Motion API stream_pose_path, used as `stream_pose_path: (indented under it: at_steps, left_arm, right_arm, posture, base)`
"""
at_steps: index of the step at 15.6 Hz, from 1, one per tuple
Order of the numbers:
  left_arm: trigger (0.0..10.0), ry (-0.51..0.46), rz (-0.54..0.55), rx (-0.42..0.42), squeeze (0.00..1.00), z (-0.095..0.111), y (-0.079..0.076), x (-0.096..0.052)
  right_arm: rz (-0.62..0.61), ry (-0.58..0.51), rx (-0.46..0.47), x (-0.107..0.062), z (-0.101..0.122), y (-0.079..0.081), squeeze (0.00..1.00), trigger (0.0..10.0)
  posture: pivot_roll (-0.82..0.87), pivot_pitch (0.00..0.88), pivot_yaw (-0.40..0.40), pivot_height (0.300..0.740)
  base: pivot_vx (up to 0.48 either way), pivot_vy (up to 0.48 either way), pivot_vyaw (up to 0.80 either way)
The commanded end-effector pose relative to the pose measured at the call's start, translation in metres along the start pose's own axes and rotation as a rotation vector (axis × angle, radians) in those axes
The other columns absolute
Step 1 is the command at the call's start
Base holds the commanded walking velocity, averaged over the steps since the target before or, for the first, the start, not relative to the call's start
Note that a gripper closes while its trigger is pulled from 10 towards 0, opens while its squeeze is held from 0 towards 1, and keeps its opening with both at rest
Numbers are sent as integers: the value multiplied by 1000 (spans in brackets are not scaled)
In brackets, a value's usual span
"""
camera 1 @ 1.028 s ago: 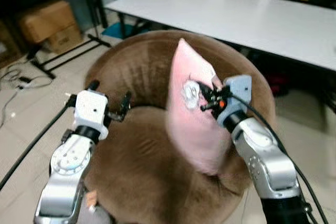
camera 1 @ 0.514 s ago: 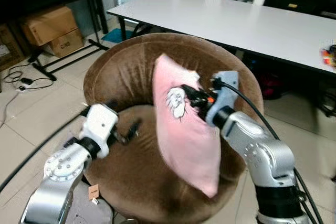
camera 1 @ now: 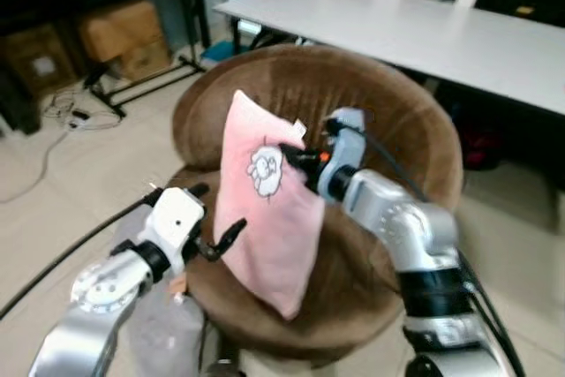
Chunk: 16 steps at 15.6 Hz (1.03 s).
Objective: Move the pillow to the sofa from floor
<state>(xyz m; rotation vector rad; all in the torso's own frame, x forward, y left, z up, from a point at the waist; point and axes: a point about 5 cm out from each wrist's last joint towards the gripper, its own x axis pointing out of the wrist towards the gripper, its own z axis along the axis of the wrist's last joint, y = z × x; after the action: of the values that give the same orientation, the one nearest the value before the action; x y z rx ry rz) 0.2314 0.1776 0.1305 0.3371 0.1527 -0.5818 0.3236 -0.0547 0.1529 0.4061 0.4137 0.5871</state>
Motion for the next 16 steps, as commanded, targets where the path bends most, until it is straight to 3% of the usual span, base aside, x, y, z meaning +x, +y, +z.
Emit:
stream_pose_path:
  at_steps: [1,4,7,11,16]
  left_arm:
    - [10000,-11,-18,4,0,4,-1,1]
    - [10000,-3,1,5,0,3,0,-2]
    - [10000,1,9,8,0,4,1,-2]
    - [10000,-4,-32,8,0,8,1,0]
    - [10000,-31,-62,-93,0,12,3,-6]
  right_arm:
    - [-17,-80,-2,4,22,-2,0,10000]
    - [-12,-129,45,15,31,-5,0,10000]
    - [-85,-201,126,29,39,-20,0,10000]
    - [-239,-353,281,28,57,-60,0,10000]
    - [-448,-267,172,14,37,-98,0,10000]
  posture:
    - [-21,0,-1,740]
    - [-9,0,-15,740]
    - [-3,0,-12,740]
    - [3,0,0,740]
    - [17,0,5,740]
  base:
    - [0,0,0]
    - [0,0,0]
    - [0,0,0]
    - [0,0,0]
    - [0,0,0]
